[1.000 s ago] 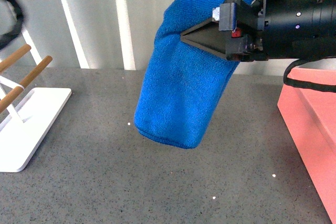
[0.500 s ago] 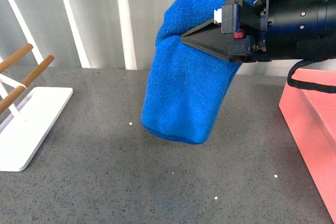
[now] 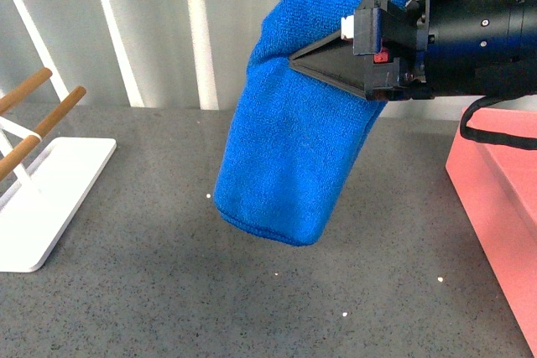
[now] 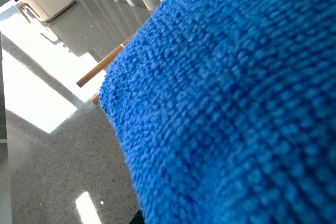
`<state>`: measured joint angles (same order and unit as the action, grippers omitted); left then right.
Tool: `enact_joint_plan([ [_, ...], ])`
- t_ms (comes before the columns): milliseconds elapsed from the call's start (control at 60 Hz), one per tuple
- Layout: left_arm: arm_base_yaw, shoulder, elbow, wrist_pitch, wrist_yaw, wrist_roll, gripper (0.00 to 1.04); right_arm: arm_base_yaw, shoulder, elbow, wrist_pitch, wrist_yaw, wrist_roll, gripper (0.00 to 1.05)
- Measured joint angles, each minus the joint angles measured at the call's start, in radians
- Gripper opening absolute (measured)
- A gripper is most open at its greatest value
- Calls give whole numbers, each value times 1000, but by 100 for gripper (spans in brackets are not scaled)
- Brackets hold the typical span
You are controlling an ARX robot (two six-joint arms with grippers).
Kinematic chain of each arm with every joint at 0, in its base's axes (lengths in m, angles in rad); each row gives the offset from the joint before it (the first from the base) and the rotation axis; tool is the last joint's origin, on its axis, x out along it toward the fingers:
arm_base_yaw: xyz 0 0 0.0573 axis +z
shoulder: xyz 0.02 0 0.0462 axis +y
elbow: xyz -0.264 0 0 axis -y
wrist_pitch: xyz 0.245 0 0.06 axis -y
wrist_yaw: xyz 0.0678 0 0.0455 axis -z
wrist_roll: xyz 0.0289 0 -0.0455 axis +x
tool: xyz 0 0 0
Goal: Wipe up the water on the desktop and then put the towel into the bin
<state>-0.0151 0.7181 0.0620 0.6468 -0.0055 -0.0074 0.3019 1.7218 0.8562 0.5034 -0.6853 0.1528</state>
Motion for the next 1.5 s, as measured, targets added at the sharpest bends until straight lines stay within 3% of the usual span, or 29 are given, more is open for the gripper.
enact_joint_plan([
  [150,13,-39,-39,15,0,0,4,1,0,0,-2,5,-1,5],
  [683,13,-350,-40,-276,5,0,4,12,6,0,-11,7,-12,5],
  [1400,13,-549,-39,-474,5,0,4,14,15,-4,-9,3,-19,5],
  [1500,13,-674,-39,-632,5,0,4,14,17,-5,-9,3,-21,5],
])
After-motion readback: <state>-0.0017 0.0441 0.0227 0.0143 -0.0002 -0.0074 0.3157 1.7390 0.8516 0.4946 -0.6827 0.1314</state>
